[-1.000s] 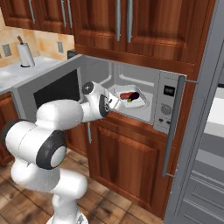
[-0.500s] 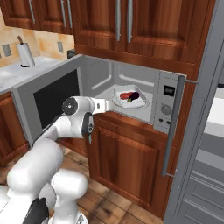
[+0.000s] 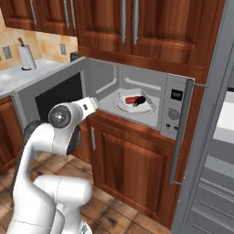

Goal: Place the tupperware containing the steak and eggplant meal in the microwave. Close the microwave door and press the start button to reheat the meal.

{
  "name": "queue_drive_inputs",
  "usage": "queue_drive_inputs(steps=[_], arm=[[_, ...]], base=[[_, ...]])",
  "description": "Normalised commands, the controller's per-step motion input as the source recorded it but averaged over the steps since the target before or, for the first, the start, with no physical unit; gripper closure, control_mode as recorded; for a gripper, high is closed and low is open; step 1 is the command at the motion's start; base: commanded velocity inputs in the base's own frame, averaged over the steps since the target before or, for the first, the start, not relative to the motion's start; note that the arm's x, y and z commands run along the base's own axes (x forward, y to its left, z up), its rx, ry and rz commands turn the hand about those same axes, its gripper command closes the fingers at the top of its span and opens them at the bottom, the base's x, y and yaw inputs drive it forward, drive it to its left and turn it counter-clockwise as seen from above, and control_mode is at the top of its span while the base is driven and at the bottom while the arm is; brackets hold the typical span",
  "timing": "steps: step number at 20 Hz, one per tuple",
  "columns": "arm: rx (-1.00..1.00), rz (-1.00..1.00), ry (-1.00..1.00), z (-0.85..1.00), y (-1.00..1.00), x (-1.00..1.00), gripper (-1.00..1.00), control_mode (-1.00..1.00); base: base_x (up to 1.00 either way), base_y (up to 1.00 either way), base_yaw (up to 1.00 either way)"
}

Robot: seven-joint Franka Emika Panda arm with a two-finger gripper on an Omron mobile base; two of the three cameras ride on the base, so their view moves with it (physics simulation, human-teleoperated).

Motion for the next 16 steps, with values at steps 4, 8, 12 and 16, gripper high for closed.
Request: queue_drive_inputs(steps=[4,8,12,16], arm=[[-0.21,0.24,0.24,0.56,0.90,-1.00,-1.00,-1.00],[-0.28,0.09,0.18,0.10,0.88,-0.88,-1.00,-1.00],[-0.32,0.00,0.01,0.00,0.72,-0.75,-1.00,-1.00],[-0.36,0.00,-0.01,0.00,0.65,-0.52,-1.00,-1.00]], base=[[0.00,0.00,0.00],[0.00,0.00,0.00],[0.00,0.00,0.00],[0.00,0.00,0.00]])
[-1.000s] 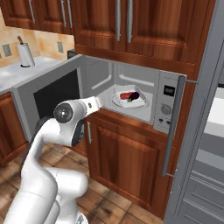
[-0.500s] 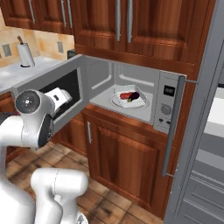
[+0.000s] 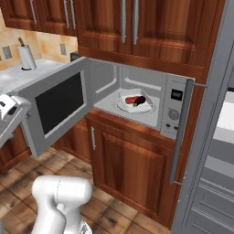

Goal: Place the tupperware containing the steak and eggplant meal in the microwave. Close the microwave door and press the start button to reheat the meal.

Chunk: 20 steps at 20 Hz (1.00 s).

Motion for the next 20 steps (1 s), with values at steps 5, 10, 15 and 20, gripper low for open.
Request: queue_drive_inputs(steps=[5,10,15,20], arm=[[-0.28,-0.02,-0.04,0.00,0.62,-0.23,-1.00,-1.00],[-0.20,-0.05,0.00,0.00,0.61,0.00,-1.00,-1.00],[-0.14,-0.07,0.00,0.00,0.51,0.12,-1.00,-1.00],[-0.09,-0.10,0.00,0.00,0.44,0.28,-1.00,-1.00]], base=[[0.00,0.00,0.00],[0.00,0.00,0.00],[0.00,0.00,0.00],[0.00,0.00,0.00]])
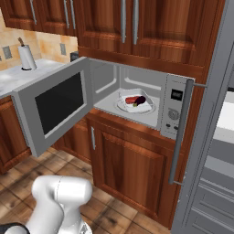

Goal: Place the tupperware containing the steak and eggplant meal in the microwave. Close the microwave door and press the start button to reheat the meal.

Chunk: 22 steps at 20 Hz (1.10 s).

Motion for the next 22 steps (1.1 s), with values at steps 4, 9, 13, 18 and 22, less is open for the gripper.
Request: queue_drive_inputs(steps=[4,9,13,18,22], arm=[[-0.08,-0.12,0.00,0.00,0.40,0.43,-1.00,-1.00],[-0.08,-0.10,0.00,-0.05,0.38,0.53,-1.00,-1.00],[-0.11,-0.11,0.00,-0.16,0.34,0.55,-1.00,-1.00],[-0.11,-0.12,0.00,-0.37,0.23,0.54,-1.00,-1.00],[-0.09,-0.12,0.00,-0.39,0.26,0.54,-1.00,-1.00]], base=[[0.00,0.00,0.00],[0.00,0.00,0.00],[0.00,0.00,0.00],[0.00,0.00,0.00],[0.00,0.00,0.00]])
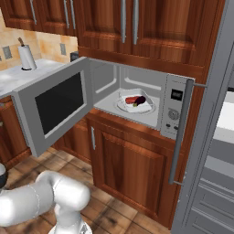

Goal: Place the tupperware containing the steak and eggplant meal in the microwave. Close the microwave door and press the start button to reheat the meal.

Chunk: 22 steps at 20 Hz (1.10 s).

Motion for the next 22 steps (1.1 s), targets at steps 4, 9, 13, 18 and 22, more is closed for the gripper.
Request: queue_drive_inputs(steps=[4,9,13,18,22], arm=[[-0.04,-0.14,-0.01,-0.24,0.20,0.57,-1.00,-1.00],[0.00,-0.17,-0.01,-0.08,0.12,0.61,-1.00,-1.00],[0.00,-0.18,0.00,-0.08,0.04,0.58,-1.00,-1.00],[0.00,-0.23,0.00,-0.20,-0.28,0.31,-1.00,-1.00],[0.00,-0.24,0.00,-0.27,-0.73,0.18,-1.00,-1.00]], base=[[0.00,0.00,0.00],[0.00,0.00,0.00],[0.00,0.00,0.00],[0.00,0.00,0.00],[0.00,0.00,0.00]])
